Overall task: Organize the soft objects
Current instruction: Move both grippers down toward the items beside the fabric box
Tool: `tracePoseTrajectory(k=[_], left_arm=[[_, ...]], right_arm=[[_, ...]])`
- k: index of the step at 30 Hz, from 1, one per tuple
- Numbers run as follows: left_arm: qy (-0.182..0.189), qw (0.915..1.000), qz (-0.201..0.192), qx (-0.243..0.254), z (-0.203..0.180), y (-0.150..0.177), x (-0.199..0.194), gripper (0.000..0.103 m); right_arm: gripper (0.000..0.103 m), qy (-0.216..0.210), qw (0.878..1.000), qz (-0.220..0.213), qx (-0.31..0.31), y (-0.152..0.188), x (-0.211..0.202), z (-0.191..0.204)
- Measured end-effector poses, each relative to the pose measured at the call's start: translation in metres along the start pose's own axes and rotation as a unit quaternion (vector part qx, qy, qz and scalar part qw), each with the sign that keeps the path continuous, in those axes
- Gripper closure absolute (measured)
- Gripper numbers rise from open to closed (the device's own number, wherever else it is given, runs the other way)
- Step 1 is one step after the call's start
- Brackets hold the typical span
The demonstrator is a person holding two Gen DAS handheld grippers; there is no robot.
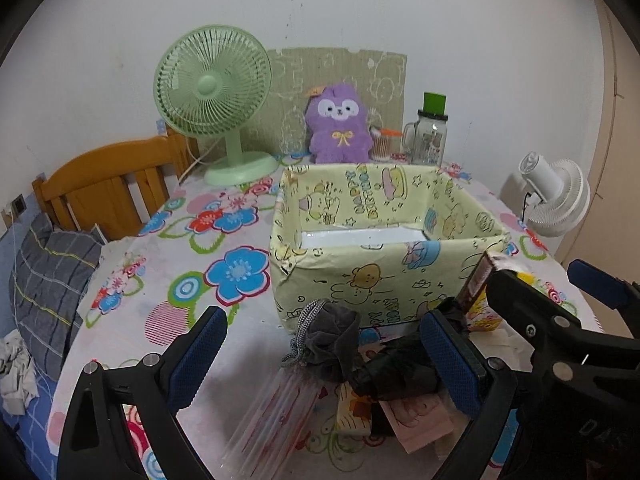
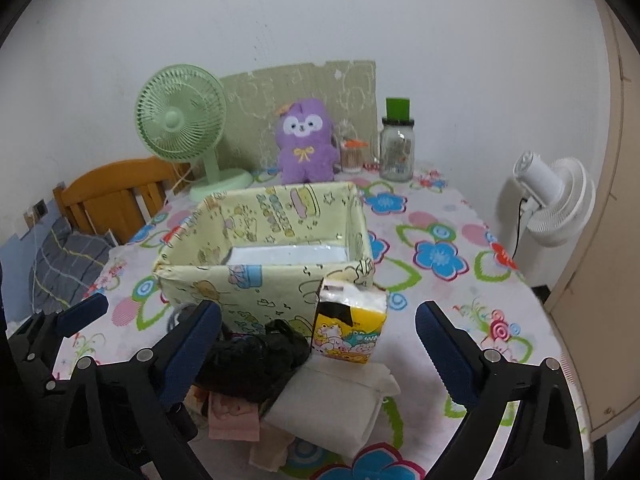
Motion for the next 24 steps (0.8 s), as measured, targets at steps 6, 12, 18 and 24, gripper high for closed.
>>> tracePoseTrajectory(k=[6, 12, 18, 24], left_arm=[[-0.014, 0.9997, 0.019, -0.008, 0.005, 0.002, 0.02, 0.011], [-0.022, 0.9992, 0.032, -0.012, 0.01, 0.003, 0.036, 0.021], [-0.008, 0.9969, 0.076, -0.017, 0.015, 0.012, 0.054, 0.042], [0.013, 0.9962, 0.083, -0.02, 0.01, 0.015, 0.052, 0.068]], right_arm=[[0.01, -0.003, 1.0, 0.024, 0.009, 0.005, 0.026, -0.003], [0.017, -0.004, 0.999, 0.049, 0.018, 0.008, 0.051, -0.003], [0.032, 0.003, 0.997, 0.075, 0.019, 0.015, 0.07, -0.001], [0.049, 0.006, 0.996, 0.083, 0.029, 0.019, 0.074, -0.003]])
Point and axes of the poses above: each gripper's, at about its wrist camera, not at the fingertips, and x roughly the way its jaws point, z to its left, y to its underside, the point moved 5 cm from there along x, roughly the way its jaws point, and after that the axes turned 15 degrees about -x, right-handed, at the moved point
